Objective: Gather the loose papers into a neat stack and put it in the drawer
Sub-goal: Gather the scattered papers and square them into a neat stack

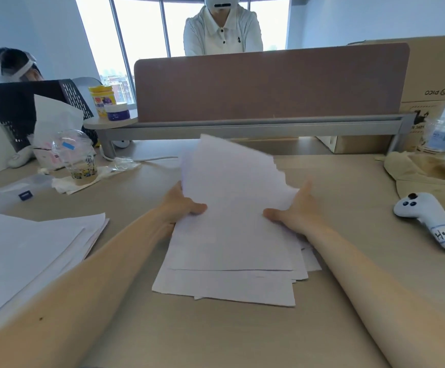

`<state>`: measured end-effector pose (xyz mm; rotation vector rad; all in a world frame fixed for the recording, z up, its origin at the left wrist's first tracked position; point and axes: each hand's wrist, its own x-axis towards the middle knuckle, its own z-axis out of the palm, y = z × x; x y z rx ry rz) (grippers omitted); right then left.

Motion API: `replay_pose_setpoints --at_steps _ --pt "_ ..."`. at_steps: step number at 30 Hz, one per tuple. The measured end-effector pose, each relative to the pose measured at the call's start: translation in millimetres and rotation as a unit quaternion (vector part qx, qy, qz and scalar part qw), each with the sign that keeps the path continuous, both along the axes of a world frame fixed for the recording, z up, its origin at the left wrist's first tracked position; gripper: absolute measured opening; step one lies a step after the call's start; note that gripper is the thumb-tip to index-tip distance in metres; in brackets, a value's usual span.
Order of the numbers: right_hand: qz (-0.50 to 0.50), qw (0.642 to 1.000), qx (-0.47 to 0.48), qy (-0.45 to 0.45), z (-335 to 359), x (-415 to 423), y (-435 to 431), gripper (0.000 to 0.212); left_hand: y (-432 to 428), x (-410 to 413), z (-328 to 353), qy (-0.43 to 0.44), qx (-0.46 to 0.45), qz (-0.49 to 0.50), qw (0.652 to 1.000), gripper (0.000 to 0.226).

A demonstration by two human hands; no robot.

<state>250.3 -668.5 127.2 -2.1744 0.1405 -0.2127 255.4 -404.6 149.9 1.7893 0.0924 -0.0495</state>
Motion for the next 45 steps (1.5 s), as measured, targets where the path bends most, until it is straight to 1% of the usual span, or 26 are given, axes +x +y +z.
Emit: replay_pose_setpoints --at_steps 1,2,3,4,5,6,8,9,10,12,14,17,19,20,23,25,27,29,30,32,34,37,40,43,44,45 --pt "-0.006 0.999 0.048 0.018 5.2 -0.5 -2.4 0.117 4.3 -3.7 2.5 -0.028 -0.037 0.007 0.999 0.052" --pt "0.014 0.992 0.118 0.040 10.7 0.6 -4.6 0.108 9.0 -7.5 6.3 -0.055 -0.065 0.008 0.996 0.049" --pt "0.057 0.978 0.195 0.052 19.4 -0.2 -5.2 0.102 13.4 -11.6 13.7 -0.077 -0.086 0.004 0.993 0.047" --pt "0.092 0.964 0.242 0.061 28.9 -1.9 -4.3 0.099 16.4 -16.3 22.9 -0.097 -0.101 0.006 0.990 0.044" --pt "0.119 0.958 0.257 0.053 41.2 -3.6 -1.5 0.094 18.3 -20.5 34.5 -0.124 -0.107 0.006 0.987 0.040" --pt "0.136 0.960 0.243 0.022 56.7 -4.2 1.2 0.083 19.3 -25.3 48.5 -0.158 -0.108 0.007 0.982 0.034" --pt "0.142 0.968 0.181 -0.098 95.8 -7.8 6.5 0.044 21.4 -32.0 80.4 -0.223 -0.102 0.020 0.969 0.027" --pt "0.137 0.964 0.165 -0.156 116.7 -10.7 7.0 0.028 23.5 -34.2 96.8 -0.252 -0.099 0.028 0.962 0.028" --pt "0.142 0.955 0.167 -0.201 137.1 -15.3 7.2 0.022 25.7 -36.3 112.4 -0.276 -0.100 0.032 0.955 0.030" --pt "0.181 0.934 0.199 -0.236 158.8 -21.6 6.1 0.024 28.8 -38.4 132.7 -0.302 -0.100 0.024 0.948 0.034" --pt "0.192 0.930 0.212 -0.230 158.3 -26.0 9.3 0.030 29.9 -39.0 133.7 -0.294 -0.090 0.020 0.951 0.040" --pt "0.172 0.936 0.224 -0.212 137.5 -29.3 15.9 0.031 26.9 -39.7 114.7 -0.257 -0.067 0.012 0.964 0.054" --pt "0.148 0.946 0.205 -0.204 127.7 -31.6 19.4 0.032 26.4 -38.6 103.2 -0.248 -0.053 0.001 0.967 0.064" --pt "0.145 0.944 0.212 -0.205 123.4 -31.2 20.5 0.032 26.3 -39.1 100.5 -0.251 -0.049 0.004 0.967 0.067" --pt "0.141 0.923 0.273 -0.230 119.4 -33.8 28.6 0.037 24.8 -42.0 100.6 -0.276 -0.056 0.010 0.959 0.071" --pt "0.140 0.912 0.287 -0.256 127.1 -36.8 32.2 0.028 25.0 -46.5 107.6 -0.294 -0.081 0.021 0.952 0.065" --pt "0.157 0.902 0.282 -0.288 137.2 -39.1 29.3 0.021 27.7 -50.3 116.5 -0.303 -0.131 0.038 0.943 0.047" --pt "0.192 0.896 0.282 -0.284 139.5 -40.3 26.3 0.027 36.6 -51.8 120.3 -0.295 -0.161 0.046 0.941 0.025" --pt "0.203 0.898 0.282 -0.270 135.2 -39.8 25.3 0.030 40.1 -53.5 119.7 -0.282 -0.163 0.045 0.944 0.019" --pt "0.204 0.909 0.274 -0.238 121.4 -38.8 26.3 0.034 45.1 -54.3 114.1 -0.255 -0.153 0.043 0.954 0.031" --pt "0.201 0.909 0.285 -0.228 112.1 -40.0 28.3 0.036 45.3 -54.4 113.2 -0.240 -0.149 0.047 0.958 0.039" --pt "0.216 0.901 0.300 -0.226 114.1 -42.1 30.0 0.038 42.4 -52.6 127.9 -0.263 -0.132 0.023 0.956 0.052" --pt "0.220 0.896 0.319 -0.218 116.7 -41.7 29.5 0.040 34.9 -57.3 134.9 -0.272 -0.107 -0.001 0.956 0.078" --pt "0.208 0.904 0.319 -0.196 111.2 -42.3 32.6 0.041 25.4 -57.4 114.4 -0.271 -0.093 -0.013 0.958 0.089" --pt "0.205 0.906 0.316 -0.191 108.6 -41.8 34.2 0.040 23.1 -56.7 106.9 -0.269 -0.082 -0.026 0.959 0.089" --pt "0.202 0.908 0.314 -0.189 106.5 -40.9 35.1 0.040 21.9 -55.8 101.3 -0.269 -0.083 -0.038 0.959 0.084"
